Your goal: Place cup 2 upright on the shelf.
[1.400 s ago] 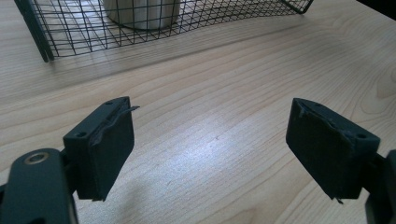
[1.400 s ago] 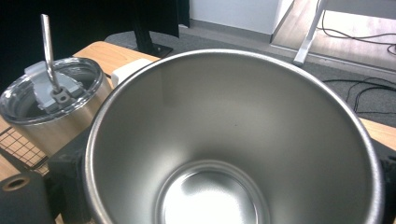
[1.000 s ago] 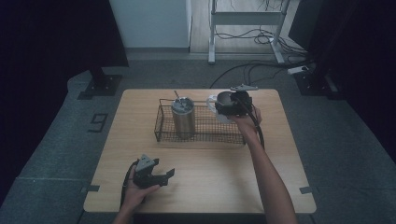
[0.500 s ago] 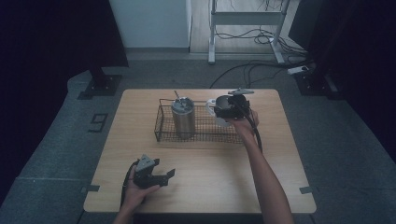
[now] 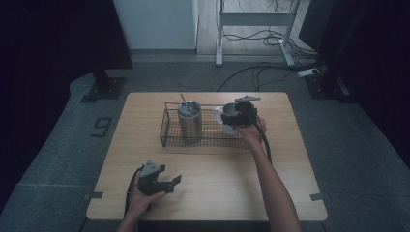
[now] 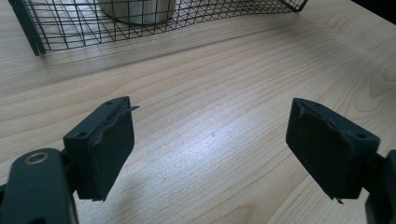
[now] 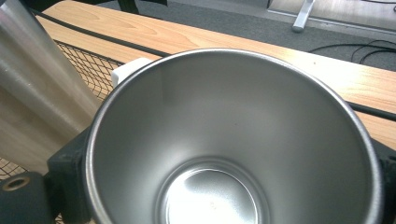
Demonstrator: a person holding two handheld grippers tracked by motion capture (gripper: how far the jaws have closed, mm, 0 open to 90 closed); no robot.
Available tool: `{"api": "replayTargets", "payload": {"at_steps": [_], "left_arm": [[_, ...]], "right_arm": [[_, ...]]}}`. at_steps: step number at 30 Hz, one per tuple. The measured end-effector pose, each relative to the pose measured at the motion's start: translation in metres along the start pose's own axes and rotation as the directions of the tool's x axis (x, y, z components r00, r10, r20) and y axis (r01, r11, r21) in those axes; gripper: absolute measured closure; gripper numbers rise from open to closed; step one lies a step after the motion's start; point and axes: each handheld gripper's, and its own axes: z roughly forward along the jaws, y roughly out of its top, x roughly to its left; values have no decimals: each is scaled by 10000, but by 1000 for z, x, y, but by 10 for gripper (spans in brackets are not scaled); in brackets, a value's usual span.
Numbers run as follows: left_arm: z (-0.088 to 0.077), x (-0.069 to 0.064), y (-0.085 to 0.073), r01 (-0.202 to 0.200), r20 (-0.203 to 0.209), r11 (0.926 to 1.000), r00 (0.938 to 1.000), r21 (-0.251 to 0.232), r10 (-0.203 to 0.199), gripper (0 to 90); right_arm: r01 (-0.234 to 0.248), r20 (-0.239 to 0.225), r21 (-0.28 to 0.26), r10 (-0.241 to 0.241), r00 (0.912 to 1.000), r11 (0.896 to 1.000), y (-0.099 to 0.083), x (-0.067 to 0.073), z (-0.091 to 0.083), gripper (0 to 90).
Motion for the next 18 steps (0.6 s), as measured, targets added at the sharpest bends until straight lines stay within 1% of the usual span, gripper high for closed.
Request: {"api": "replayTargets", "payload": {"at_steps": [18], "left_arm": [[5,-3,-2,-107,58,9997,9999,236,106,158]], "right_arm": [[-104,197,399,96,9998,9991,-13,-3,15,67]]}}
